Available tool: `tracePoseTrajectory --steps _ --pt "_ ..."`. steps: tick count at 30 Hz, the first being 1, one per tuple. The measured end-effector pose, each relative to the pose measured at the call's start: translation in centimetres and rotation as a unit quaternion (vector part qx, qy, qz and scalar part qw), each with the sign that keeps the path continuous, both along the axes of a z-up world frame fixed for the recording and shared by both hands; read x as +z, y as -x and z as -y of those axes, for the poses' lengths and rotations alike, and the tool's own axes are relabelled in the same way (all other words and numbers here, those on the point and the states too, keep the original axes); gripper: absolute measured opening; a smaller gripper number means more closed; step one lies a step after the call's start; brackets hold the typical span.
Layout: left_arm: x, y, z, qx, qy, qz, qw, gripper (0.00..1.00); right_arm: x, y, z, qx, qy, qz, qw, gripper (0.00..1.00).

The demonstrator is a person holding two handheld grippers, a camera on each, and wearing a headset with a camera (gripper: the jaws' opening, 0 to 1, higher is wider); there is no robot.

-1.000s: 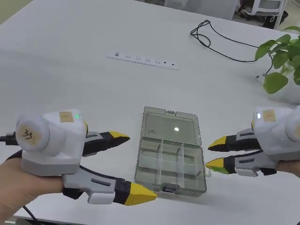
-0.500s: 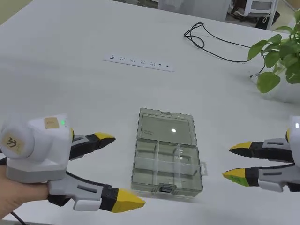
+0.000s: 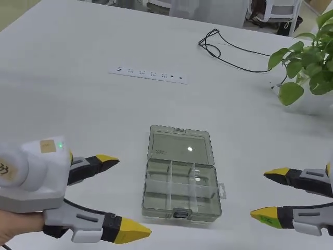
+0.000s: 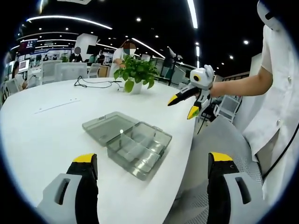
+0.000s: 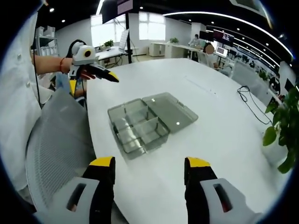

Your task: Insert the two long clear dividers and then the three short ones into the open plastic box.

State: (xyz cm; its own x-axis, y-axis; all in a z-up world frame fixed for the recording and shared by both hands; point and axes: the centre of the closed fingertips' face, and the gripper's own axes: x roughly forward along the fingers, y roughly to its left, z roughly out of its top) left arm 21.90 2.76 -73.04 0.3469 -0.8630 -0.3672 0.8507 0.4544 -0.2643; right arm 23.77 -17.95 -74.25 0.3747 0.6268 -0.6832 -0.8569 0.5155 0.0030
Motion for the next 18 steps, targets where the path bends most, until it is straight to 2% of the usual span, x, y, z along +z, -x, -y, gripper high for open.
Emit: tracePoseTrajectory --steps 5,12,18 --pt "-0.39 0.01 -0.16 -0.002 -0.009 -0.001 1.0000 1.00 -0.36 0.37 0.25 -0.009 -0.006 -0.008 0.9999 0.66" --pt "-0.37 -0.15 -0.26 -0.001 -0.010 0.000 0.9999 1.00 -0.54 0.48 0.24 -0.014 -0.015 -0.011 0.9997 0.71" --pt "-0.44 -0.12 -0.22 -0.001 -0.010 -0.002 0.9999 1.00 -0.74 0.61 0.33 -0.012 -0.013 -0.011 0.9998 0.74"
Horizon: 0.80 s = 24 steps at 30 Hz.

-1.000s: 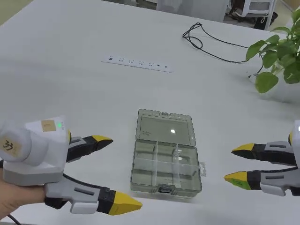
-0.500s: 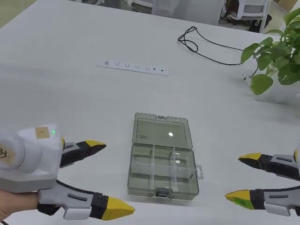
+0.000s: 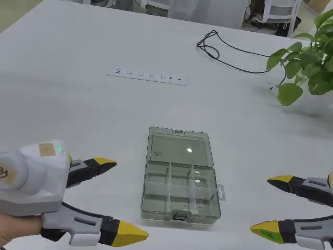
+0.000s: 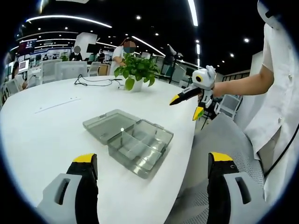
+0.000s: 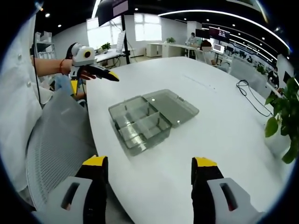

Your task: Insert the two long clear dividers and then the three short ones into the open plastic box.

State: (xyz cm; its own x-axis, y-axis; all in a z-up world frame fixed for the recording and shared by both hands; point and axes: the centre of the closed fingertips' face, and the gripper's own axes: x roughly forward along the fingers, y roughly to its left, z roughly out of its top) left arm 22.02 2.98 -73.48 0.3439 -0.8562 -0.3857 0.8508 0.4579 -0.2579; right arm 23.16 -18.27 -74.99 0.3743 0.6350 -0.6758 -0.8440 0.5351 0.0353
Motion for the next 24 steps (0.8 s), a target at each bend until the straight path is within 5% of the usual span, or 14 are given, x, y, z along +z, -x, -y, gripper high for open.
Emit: tracePoseTrajectory --steps 24 --pt "-0.34 0.20 -0.19 0.001 -0.003 -0.002 1.0000 1.00 -0.07 -0.15 -0.34 0.006 -0.002 0.004 1.0000 0.75"
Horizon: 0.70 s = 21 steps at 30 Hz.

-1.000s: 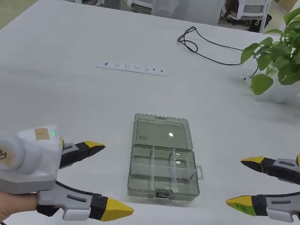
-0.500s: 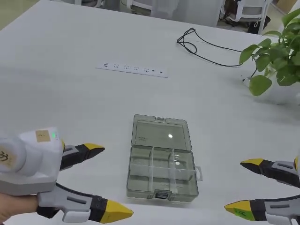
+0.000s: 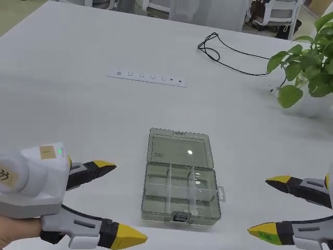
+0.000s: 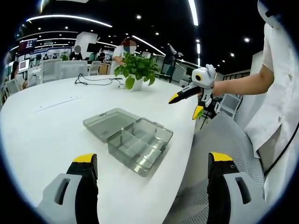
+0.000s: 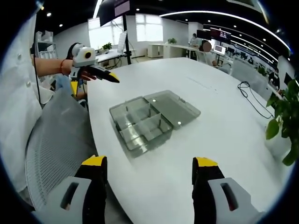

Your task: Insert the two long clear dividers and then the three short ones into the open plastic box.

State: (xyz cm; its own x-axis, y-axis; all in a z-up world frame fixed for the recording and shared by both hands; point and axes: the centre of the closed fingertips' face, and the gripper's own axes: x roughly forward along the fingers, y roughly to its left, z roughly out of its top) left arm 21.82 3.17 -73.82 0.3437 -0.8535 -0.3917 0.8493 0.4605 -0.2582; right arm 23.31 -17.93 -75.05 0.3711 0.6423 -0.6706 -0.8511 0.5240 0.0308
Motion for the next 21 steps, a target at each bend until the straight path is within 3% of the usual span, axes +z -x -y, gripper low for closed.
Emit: tracePoseTrajectory --steps 21 --pt "-0.01 0.26 0.08 0.000 0.000 0.001 1.0000 1.00 -0.07 -0.32 0.46 0.006 0.003 0.005 1.0000 0.76"
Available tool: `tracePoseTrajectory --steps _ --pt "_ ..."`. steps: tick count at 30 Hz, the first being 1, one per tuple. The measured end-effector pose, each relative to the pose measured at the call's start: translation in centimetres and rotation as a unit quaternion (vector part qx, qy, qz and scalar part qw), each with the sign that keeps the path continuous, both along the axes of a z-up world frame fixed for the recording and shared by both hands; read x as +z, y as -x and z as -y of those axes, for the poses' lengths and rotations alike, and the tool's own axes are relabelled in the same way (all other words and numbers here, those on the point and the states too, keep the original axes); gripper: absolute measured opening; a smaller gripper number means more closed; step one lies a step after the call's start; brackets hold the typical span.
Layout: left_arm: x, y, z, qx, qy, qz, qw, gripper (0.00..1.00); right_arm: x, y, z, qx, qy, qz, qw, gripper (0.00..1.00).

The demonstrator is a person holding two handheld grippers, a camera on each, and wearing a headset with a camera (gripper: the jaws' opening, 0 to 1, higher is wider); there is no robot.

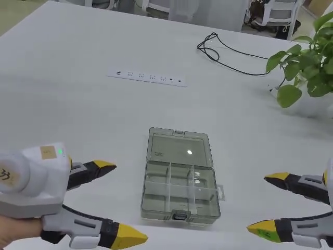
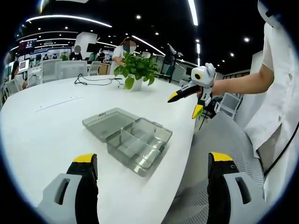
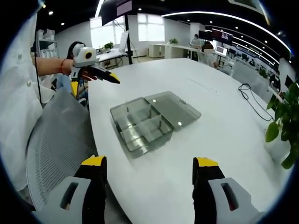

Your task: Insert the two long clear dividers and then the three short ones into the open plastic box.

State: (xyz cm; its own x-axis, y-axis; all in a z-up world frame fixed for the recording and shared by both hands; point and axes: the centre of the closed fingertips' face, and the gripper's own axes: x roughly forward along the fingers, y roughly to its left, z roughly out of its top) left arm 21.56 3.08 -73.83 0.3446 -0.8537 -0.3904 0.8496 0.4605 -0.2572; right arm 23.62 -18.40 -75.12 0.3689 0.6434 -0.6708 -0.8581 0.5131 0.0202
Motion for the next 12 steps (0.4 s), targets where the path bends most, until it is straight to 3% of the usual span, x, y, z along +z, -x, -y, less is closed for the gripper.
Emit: tracePoseTrajectory --steps 12 --pt "-0.01 -0.10 0.09 0.002 0.003 0.000 1.0000 1.00 -0.05 -0.08 -0.16 0.001 0.000 0.000 1.0000 0.76"
